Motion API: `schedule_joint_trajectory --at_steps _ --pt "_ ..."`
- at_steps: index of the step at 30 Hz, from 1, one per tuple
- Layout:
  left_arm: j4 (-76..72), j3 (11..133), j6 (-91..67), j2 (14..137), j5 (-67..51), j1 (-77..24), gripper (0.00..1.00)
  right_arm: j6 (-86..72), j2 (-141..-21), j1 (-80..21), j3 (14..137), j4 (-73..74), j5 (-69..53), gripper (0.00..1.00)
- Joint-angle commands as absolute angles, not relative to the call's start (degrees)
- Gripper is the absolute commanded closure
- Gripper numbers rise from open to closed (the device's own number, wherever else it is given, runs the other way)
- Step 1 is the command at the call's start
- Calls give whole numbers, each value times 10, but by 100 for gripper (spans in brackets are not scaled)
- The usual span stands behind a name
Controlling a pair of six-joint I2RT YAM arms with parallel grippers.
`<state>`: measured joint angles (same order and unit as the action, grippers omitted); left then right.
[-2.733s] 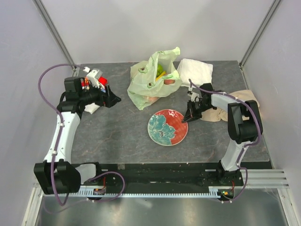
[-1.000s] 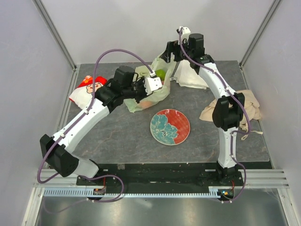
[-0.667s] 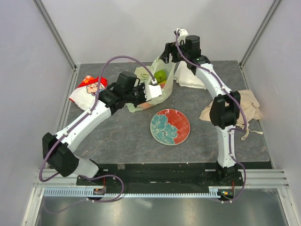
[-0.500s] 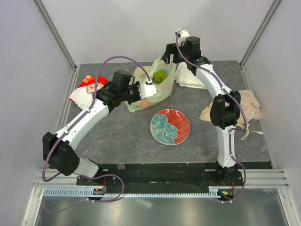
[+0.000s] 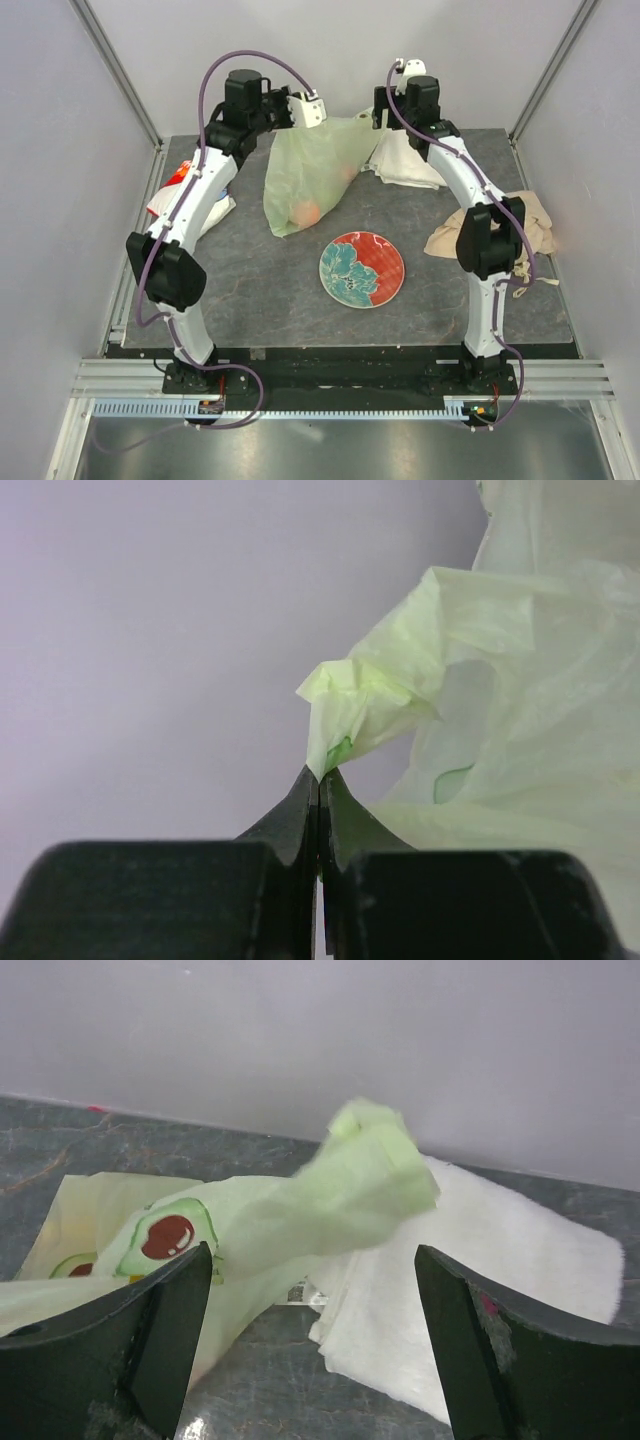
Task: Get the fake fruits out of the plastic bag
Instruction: Adjust the plastic bag at the center of the board.
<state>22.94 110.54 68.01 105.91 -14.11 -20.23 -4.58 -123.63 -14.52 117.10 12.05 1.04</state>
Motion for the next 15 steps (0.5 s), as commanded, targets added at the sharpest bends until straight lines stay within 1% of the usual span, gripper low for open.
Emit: schedule_joint_trajectory --at_steps 1,5,8,10,11,12,13,15 --pt "205 1161 728 1036 -173 -205 98 -11 -1155 -148 1154 103 68 10" --pt "209 1104 728 977 -196 -207 98 -5 -1123 -149 1100 107 62 11" --pt "304 1055 720 922 -226 -223 98 -5 -1091 -146 1047 115 55 11" --pt "376 983 702 882 -236 -251 98 -5 -1056 -142 1013 122 34 11" --pt "394 950 690 837 -237 -273 98 -10 -1043 -138 977 124 24 11" --pt "405 878 677 815 -234 -286 99 -18 -1018 -136 958 127 12 11" --pt "427 844 641 796 -236 -297 98 -25 -1005 -134 922 129 -24 11" --pt "447 767 603 745 -250 -326 98 -39 -973 -134 890 132 -69 11"
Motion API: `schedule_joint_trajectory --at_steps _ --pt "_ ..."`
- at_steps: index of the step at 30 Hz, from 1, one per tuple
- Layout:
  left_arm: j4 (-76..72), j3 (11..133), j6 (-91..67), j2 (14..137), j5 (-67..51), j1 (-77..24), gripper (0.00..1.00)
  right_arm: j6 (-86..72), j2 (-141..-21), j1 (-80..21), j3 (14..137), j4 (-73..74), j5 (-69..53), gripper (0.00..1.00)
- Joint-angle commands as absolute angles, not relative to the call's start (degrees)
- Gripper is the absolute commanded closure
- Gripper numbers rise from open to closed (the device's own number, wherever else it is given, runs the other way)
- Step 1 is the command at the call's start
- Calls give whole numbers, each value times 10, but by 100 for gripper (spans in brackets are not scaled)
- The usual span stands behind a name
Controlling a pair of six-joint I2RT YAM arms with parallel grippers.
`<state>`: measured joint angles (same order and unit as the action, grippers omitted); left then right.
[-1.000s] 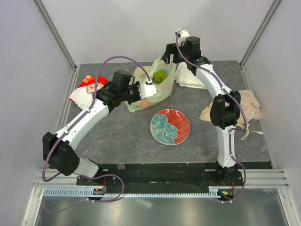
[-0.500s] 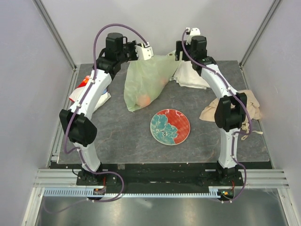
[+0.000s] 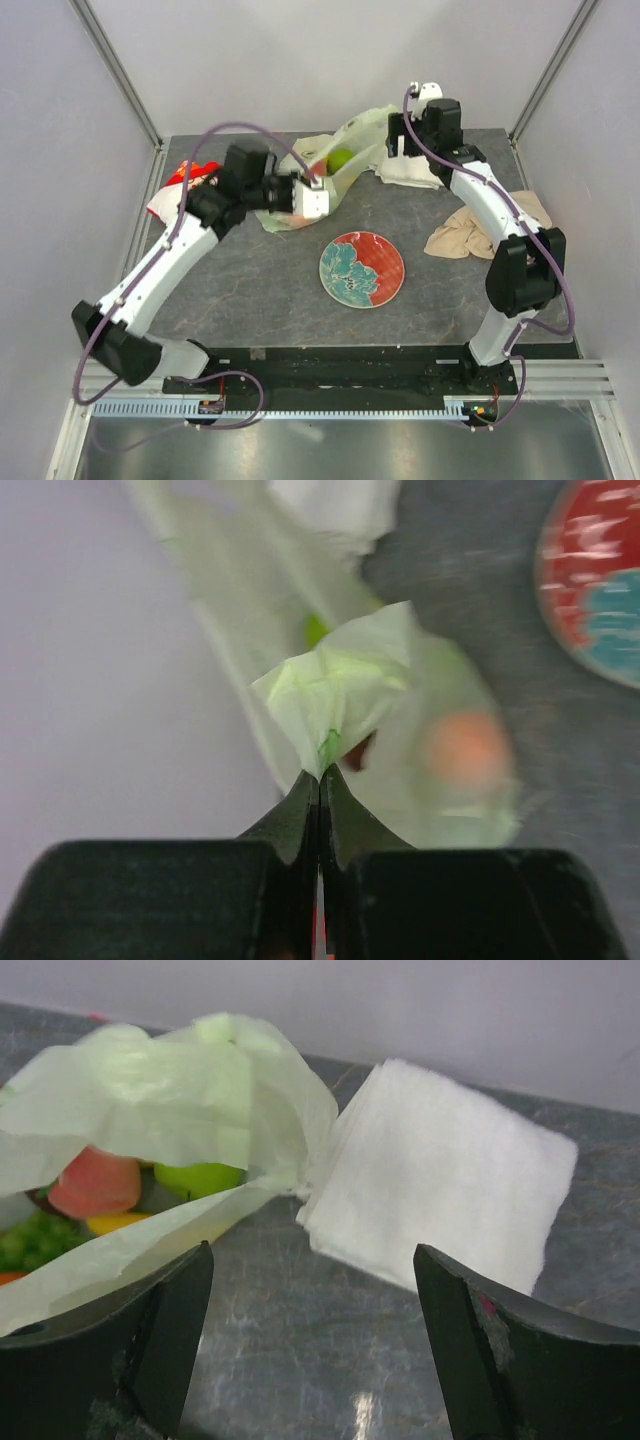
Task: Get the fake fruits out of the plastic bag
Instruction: Adjust the plastic bag at the center of the board.
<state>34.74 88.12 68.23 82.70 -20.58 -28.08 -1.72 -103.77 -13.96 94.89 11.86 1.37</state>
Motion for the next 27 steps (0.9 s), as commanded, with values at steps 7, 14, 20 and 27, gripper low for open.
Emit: schedule_joint_trajectory --at_steps 7,14,20,27 --pt "473 723 366 711 -311 -346 95 -38 -883 -162 812 130 -261 13" --pt "452 706 316 690 -231 -345 37 -35 -920 -215 809 128 -305 19" --pt "441 739 131 652 -165 -284 13 -46 -967 -231 845 126 -299 22" --pt "448 722 -139 657 -303 -142 4 -28 -945 -236 863 157 -304 18"
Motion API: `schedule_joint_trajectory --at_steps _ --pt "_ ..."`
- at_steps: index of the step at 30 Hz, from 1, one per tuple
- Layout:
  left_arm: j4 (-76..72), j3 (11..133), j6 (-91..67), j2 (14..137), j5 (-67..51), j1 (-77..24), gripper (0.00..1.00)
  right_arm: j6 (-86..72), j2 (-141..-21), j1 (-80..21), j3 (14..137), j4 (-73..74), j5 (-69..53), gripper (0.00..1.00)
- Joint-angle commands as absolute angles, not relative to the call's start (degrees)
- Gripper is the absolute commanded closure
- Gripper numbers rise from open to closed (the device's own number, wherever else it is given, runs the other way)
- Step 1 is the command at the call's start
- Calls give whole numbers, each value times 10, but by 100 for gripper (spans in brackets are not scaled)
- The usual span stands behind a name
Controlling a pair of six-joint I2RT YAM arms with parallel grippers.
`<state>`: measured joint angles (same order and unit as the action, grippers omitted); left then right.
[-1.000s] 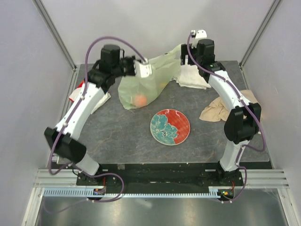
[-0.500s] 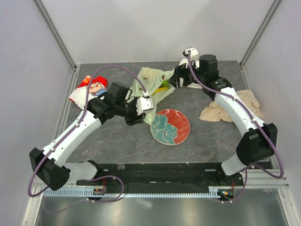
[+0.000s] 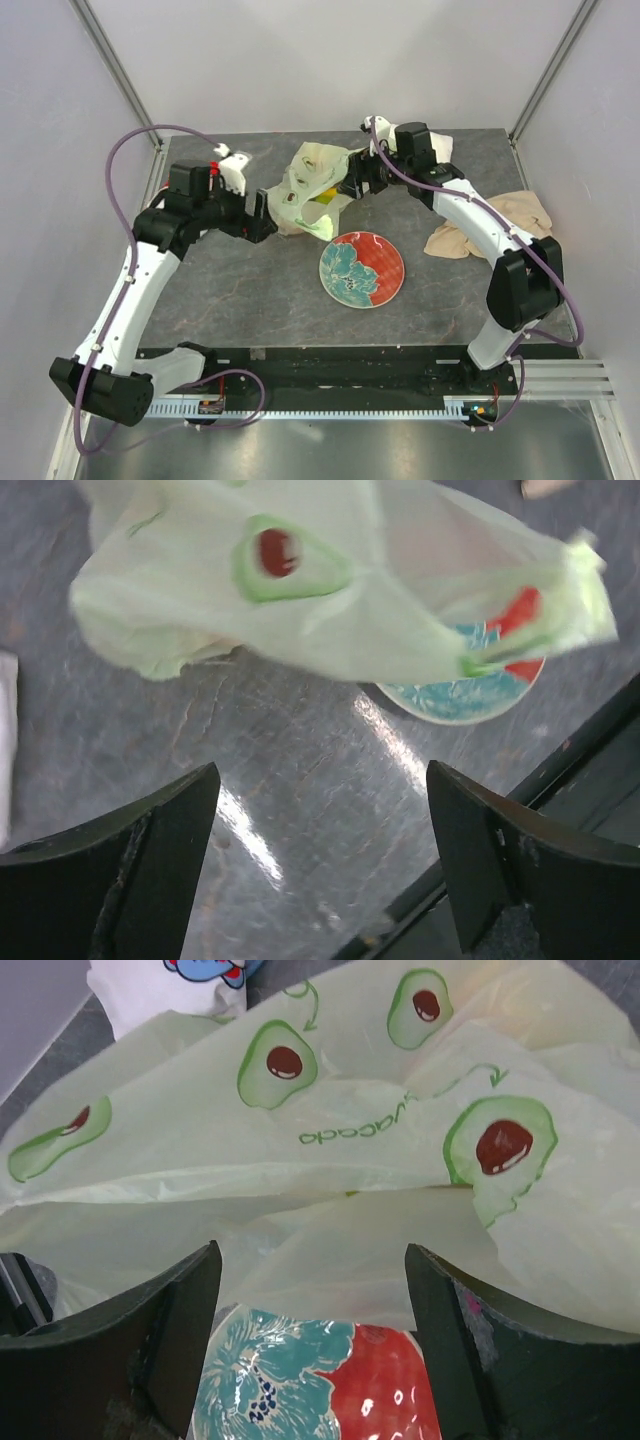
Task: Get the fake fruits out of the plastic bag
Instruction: Adjust the plastic bag at the center of the board.
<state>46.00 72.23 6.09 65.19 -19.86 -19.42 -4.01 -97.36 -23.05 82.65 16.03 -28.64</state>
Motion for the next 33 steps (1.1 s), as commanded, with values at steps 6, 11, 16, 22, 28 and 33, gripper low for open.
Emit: schedule_joint_trajectory --at_steps 6,11,16,22,28,33 --pt "326 680 -226 712 -452 -139 1 -10 -991 -267 875 159 -292 21" --pt "301 695 -252 755 -471 -134 1 -5 -1019 -294 890 162 -287 22" --pt "323 706 -256 778 -396 -136 1 -5 -1013 -301 881 160 -275 23" --pt "321 718 -238 802 -356 -174 1 -5 -1009 -301 858 156 -262 23" --pt "330 714 -208 837 -266 -189 98 21 -1034 -301 883 165 -250 23" --pt "335 746 -169 846 -258 -165 98 60 -1024 -302 880 170 -289 29"
